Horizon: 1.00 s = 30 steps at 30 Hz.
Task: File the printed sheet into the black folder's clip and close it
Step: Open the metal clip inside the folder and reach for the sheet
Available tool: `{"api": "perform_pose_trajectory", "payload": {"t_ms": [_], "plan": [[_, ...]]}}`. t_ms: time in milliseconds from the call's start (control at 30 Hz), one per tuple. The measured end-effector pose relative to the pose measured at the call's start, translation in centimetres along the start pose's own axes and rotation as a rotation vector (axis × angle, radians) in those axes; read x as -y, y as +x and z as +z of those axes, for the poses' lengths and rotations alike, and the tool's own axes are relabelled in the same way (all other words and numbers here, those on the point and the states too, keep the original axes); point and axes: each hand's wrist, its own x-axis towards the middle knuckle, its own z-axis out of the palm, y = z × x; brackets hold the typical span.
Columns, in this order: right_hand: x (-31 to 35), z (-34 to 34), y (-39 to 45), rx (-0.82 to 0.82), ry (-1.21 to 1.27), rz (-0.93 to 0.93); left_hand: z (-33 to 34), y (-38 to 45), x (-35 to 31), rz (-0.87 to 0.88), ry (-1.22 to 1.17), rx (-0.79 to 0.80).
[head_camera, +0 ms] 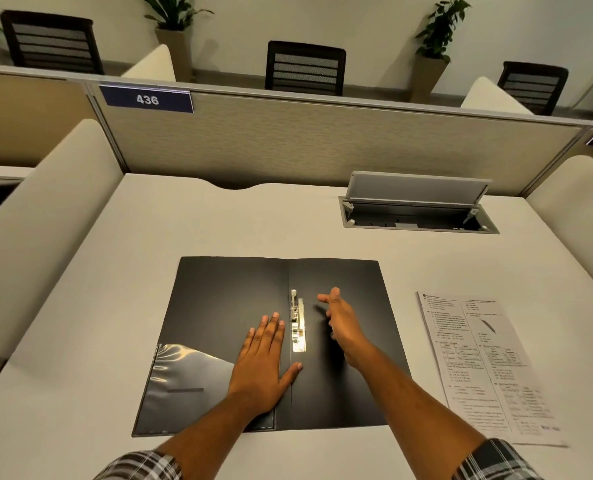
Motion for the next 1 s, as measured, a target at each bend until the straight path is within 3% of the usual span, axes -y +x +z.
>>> {"api": "perform_pose_trajectory", "payload": {"t_ms": [333, 567, 767, 1000], "plan": [[-2.8, -3.0, -2.9, 0.009, 0.106, 0.038, -1.4, 0.6, -0.9, -0.038, -0.021, 0.035], [-3.7, -7.2, -3.3, 0.029, 0.043, -0.028, -1.6, 0.5, -6.5, -0.046, -0.127, -0.112], [-4.3, -14.4, -2.3, 0.003, -0.106, -0.089, -0.1, 2.6, -14.2, 0.039, -0.190, -0.101], [-5.0, -25.4, 0.9, -0.204, -0.479, -0.245, 2.7, 4.9, -23.8, 0.043, -0.281, 0.053]]}}
